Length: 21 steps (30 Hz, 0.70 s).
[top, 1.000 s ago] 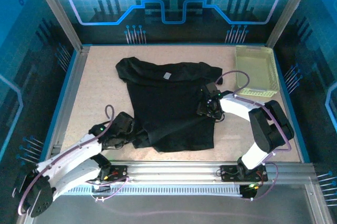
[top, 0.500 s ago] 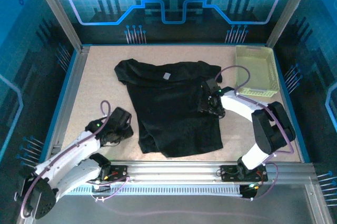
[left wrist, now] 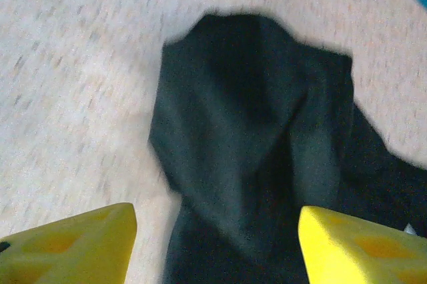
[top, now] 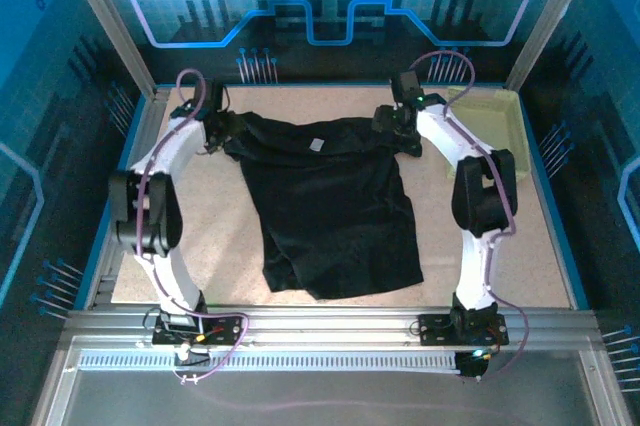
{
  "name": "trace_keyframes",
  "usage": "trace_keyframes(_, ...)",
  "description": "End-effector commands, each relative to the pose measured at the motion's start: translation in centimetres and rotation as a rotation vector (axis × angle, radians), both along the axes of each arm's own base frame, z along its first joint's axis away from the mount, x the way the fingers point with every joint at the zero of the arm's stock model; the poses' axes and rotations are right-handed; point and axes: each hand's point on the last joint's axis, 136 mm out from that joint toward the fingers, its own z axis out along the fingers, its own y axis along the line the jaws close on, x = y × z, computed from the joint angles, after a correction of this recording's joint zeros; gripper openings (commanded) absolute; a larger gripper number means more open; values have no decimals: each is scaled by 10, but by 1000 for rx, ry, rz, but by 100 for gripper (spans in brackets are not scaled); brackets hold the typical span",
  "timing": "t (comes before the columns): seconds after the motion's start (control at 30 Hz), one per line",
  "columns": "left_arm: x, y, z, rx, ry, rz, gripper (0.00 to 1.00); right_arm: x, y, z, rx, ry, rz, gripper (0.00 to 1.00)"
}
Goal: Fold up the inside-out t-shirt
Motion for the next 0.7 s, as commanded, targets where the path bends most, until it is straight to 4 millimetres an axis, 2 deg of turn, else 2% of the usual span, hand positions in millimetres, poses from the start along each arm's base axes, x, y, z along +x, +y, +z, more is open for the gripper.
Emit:
trace_keyframes(0.0, 28, 1, -11, 4, 32, -51, 70, 7, 6, -12, -11, 64, 55, 77)
trace_keyframes(0.17, 65, 12, -29, 23, 37, -63, 76, 24, 15, -26, 3, 97, 74, 77)
trace_keyframes(0.2, 69, 14, -31, 28, 37, -60, 77, 26, 16, -23, 4, 91, 75, 77)
trace_keyframes(0.27, 78, 16, -36, 28, 24, -60, 79, 27, 17, -41, 0, 122, 75, 77)
trace_keyframes(0.5, 101, 12, -54, 2, 9, -93, 82, 28, 23, -62, 11, 166, 93, 77)
trace_keyframes(0.6, 104, 9, -60, -27, 11, -98, 78, 26, 25, -71, 9, 190, 94, 76)
trace_keyframes(0.67, 105, 6, -64, -39, 18, -105, 68, 25, 25, -74, 7, 199, 91, 72)
